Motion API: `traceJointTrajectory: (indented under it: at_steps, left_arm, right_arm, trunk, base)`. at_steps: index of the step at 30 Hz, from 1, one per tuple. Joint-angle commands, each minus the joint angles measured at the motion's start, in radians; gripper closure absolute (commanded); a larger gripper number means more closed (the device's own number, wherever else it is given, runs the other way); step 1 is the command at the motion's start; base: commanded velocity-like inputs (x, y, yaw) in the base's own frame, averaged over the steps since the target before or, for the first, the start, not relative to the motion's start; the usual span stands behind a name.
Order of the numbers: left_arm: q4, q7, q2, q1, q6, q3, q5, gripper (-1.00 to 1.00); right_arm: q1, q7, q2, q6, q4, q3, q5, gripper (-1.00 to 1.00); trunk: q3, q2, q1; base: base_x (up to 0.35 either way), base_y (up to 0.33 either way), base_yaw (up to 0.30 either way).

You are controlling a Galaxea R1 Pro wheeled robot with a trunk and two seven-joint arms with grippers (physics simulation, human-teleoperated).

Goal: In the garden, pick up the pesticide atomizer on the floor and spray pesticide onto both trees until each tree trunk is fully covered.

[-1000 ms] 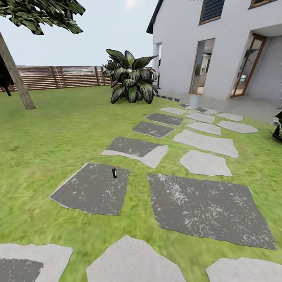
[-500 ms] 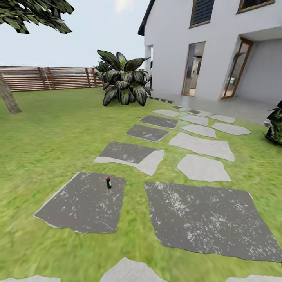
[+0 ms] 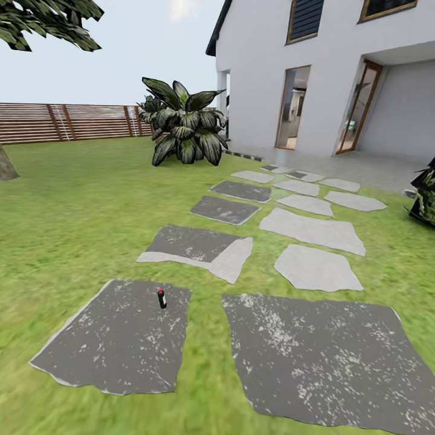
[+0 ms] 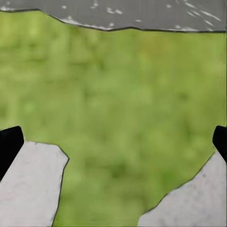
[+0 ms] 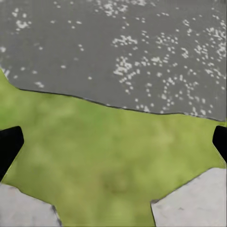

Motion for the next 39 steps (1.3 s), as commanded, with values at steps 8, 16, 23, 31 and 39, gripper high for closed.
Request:
traceJointTrajectory:
  at_steps: [8, 16, 23, 31, 39]
  left_arm:
    - [0.000, 0.000, 0.000, 0.000, 0.000, 0.000, 0.000, -1.00]
    - [0.000, 0.000, 0.000, 0.000, 0.000, 0.000, 0.000, -1.00]
    - [0.000, 0.000, 0.000, 0.000, -0.001, 0.000, -0.001, -1.00]
    - [0.000, 0.000, 0.000, 0.000, -0.001, 0.000, -0.002, -1.00]
    - [0.000, 0.000, 0.000, 0.000, -0.001, 0.000, -0.002, -1.00]
  right_arm:
    - [0.000, 0.000, 0.000, 0.000, 0.000, 0.000, -0.001, -1.00]
    - [0.000, 0.000, 0.000, 0.000, 0.000, 0.000, 0.000, -1.00]
    - [0.000, -0.001, 0.000, 0.000, 0.000, 0.000, 0.000, -1.00]
    - [0.000, 0.000, 0.000, 0.000, 0.000, 0.000, 0.000, -1.00]
    - [0.000, -0.001, 0.000, 0.000, 0.000, 0.000, -0.001, -1.00]
  trunk:
    - [0.000, 0.000, 0.000]
    - [0.000, 0.000, 0.000]
    - [0.000, 0.000, 0.000]
    - [0.000, 0.000, 0.000]
    - [0.000, 0.000, 0.000]
  base:
    - [0.336, 0.072, 0.000]
    - [0.336, 0.047, 0.000]
    - [0.337, 0.003, 0.000]
    - [0.338, 0.000, 0.000]
    - [0.338, 0.000, 0.000]
